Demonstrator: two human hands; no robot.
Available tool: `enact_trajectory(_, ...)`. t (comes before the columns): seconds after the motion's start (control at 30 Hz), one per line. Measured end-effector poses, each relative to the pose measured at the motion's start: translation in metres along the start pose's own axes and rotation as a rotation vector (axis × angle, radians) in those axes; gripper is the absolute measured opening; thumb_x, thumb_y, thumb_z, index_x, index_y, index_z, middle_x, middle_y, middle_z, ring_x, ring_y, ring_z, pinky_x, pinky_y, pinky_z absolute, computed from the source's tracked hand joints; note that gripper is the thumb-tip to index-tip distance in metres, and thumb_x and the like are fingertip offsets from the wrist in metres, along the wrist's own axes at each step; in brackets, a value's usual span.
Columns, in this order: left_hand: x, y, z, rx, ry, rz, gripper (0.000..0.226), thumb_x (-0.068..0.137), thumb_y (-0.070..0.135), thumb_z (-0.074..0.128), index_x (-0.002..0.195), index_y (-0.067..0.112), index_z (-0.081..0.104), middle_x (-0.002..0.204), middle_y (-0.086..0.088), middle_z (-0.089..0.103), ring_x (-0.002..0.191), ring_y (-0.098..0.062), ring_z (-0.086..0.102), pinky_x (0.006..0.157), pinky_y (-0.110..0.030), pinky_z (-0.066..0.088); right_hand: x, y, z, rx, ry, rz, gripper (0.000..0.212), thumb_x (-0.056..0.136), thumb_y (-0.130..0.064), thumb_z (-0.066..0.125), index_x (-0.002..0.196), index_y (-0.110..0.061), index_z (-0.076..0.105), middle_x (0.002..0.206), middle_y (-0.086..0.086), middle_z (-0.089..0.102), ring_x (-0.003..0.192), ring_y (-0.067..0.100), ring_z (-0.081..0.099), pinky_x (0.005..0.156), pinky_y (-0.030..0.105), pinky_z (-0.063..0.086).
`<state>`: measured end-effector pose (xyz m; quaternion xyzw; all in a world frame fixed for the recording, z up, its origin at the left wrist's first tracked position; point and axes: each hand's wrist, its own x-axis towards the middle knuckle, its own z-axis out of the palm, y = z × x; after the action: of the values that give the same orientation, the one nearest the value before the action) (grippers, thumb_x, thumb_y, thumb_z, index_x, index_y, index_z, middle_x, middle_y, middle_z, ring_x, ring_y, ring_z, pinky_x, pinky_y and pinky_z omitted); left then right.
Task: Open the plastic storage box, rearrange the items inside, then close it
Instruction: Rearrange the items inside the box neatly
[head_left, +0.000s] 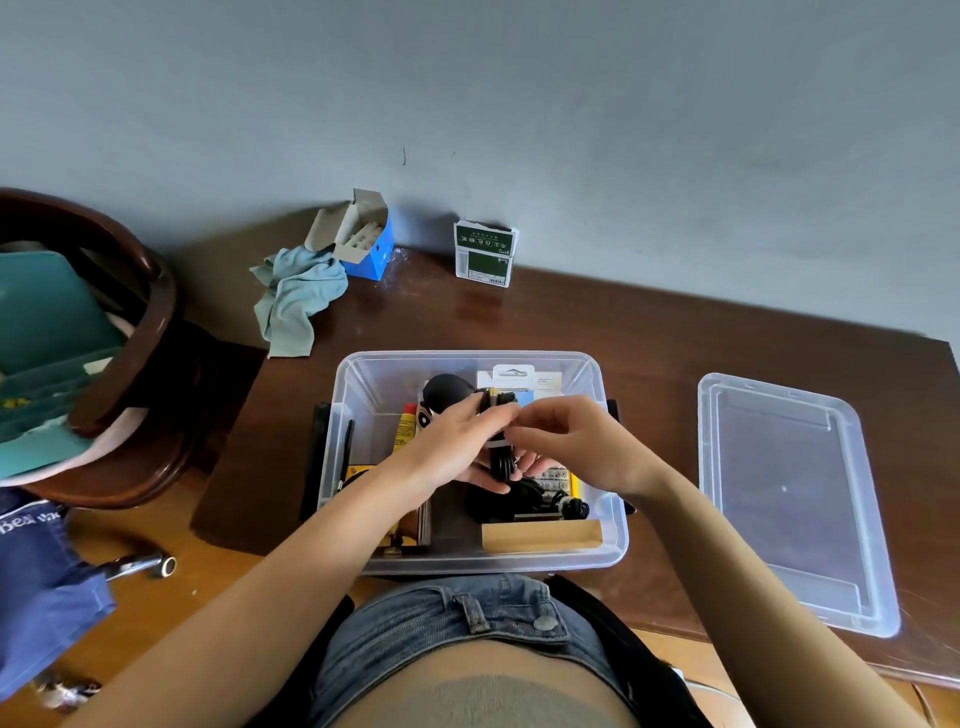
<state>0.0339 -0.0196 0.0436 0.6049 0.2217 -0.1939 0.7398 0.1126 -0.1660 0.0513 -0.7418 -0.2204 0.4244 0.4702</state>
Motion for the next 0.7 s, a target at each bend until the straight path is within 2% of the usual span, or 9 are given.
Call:
enact_trajectory(0.1,-0.004,0.001,-0.004,0.011,0.082,-0.03,0.018,0.098,0.031,0.045,0.103,0.016,0.054,0.083,-0.007,0.065,0.063,-0.02,0.067,0.051,-0.029,0.054,0.0,0.004,-0.011,0.051,0.049,0.037,0.017,0.093,-0.017,0.058,0.094,-0.005,0.071,0.078,0.005,0.07,0.07,0.015,0.067,0.068,0.023,0.057)
enact_trajectory(0.17,-0.006,0.0,-0.008,-0.026,0.126,-0.005,0.017,0.098,0.029,0.045,0.103,0.014,0.052,0.074,-0.002,0.066,0.057,-0.019,0.065,0.046,-0.027,0.053,0.0,0.011,-0.018,-0.243,0.136,0.056,0.017,0.093,-0.019,0.058,0.091,-0.009,0.071,0.079,0.003,0.071,0.069,0.016,0.068,0.069,0.025,0.057)
enact_trajectory(0.2,-0.008,0.0,-0.009,-0.059,0.134,0.013,0.018,0.098,0.028,0.045,0.104,0.012,0.051,0.071,0.001,0.067,0.057,-0.019,0.065,0.045,-0.027,0.053,-0.001,0.013,-0.02,-0.45,0.116,0.073,0.016,0.092,-0.019,0.056,0.092,-0.011,0.07,0.081,0.003,0.071,0.071,0.017,0.068,0.071,0.028,0.057)
enact_trajectory(0.27,-0.012,0.001,-0.012,-0.05,0.162,0.055,0.021,0.098,0.03,0.046,0.108,0.012,0.051,0.08,0.0,0.067,0.061,-0.021,0.066,0.047,-0.028,0.053,-0.001,0.017,-0.02,-0.749,-0.059,0.159,0.02,0.092,-0.01,0.051,0.096,-0.013,0.07,0.093,0.003,0.072,0.08,0.019,0.067,0.078,0.033,0.056)
enact_trajectory(0.33,-0.015,0.003,-0.015,0.035,0.196,0.102,0.021,0.098,0.031,0.047,0.109,0.014,0.052,0.1,-0.005,0.063,0.071,-0.022,0.066,0.051,-0.029,0.055,-0.001,0.021,-0.017,-0.941,-0.247,0.232,0.036,0.086,0.006,0.044,0.104,-0.014,0.068,0.108,0.006,0.069,0.096,0.022,0.064,0.085,0.035,0.053)
enact_trajectory(0.4,-0.016,0.003,-0.017,0.07,0.218,0.126,0.018,0.098,0.031,0.047,0.107,0.016,0.052,0.108,-0.008,0.059,0.076,-0.02,0.066,0.055,-0.031,0.057,0.001,0.024,-0.011,-1.147,-0.358,0.248,0.046,0.082,0.012,0.044,0.112,-0.015,0.065,0.116,0.006,0.064,0.106,0.025,0.059,0.084,0.034,0.051)
enact_trajectory(0.53,-0.017,0.002,-0.023,0.079,0.247,0.121,0.017,0.097,0.031,0.048,0.105,0.017,0.053,0.112,-0.012,0.059,0.088,-0.023,0.066,0.055,-0.029,0.056,0.011,0.029,0.002,-1.465,-0.426,0.192,0.039,0.085,0.006,0.047,0.115,-0.013,0.064,0.115,0.007,0.063,0.106,0.027,0.058,0.077,0.031,0.047)
enact_trajectory(0.63,-0.016,-0.001,-0.027,0.073,0.267,0.122,0.015,0.097,0.031,0.049,0.106,0.02,0.053,0.109,-0.007,0.062,0.096,-0.017,0.065,0.055,-0.027,0.054,0.017,0.03,0.002,-1.491,-0.455,0.131,0.034,0.086,0.003,0.05,0.112,-0.011,0.066,0.111,0.008,0.064,0.105,0.027,0.058,0.084,0.034,0.049)
enact_trajectory(0.7,-0.015,-0.003,-0.03,0.064,0.288,0.134,0.013,0.097,0.03,0.049,0.105,0.022,0.054,0.106,-0.005,0.064,0.09,-0.013,0.066,0.054,-0.026,0.054,0.018,0.032,-0.004,-1.508,-0.489,0.074,0.035,0.084,-0.002,0.058,0.113,-0.018,0.066,0.11,0.005,0.065,0.104,0.025,0.058,0.085,0.034,0.05)
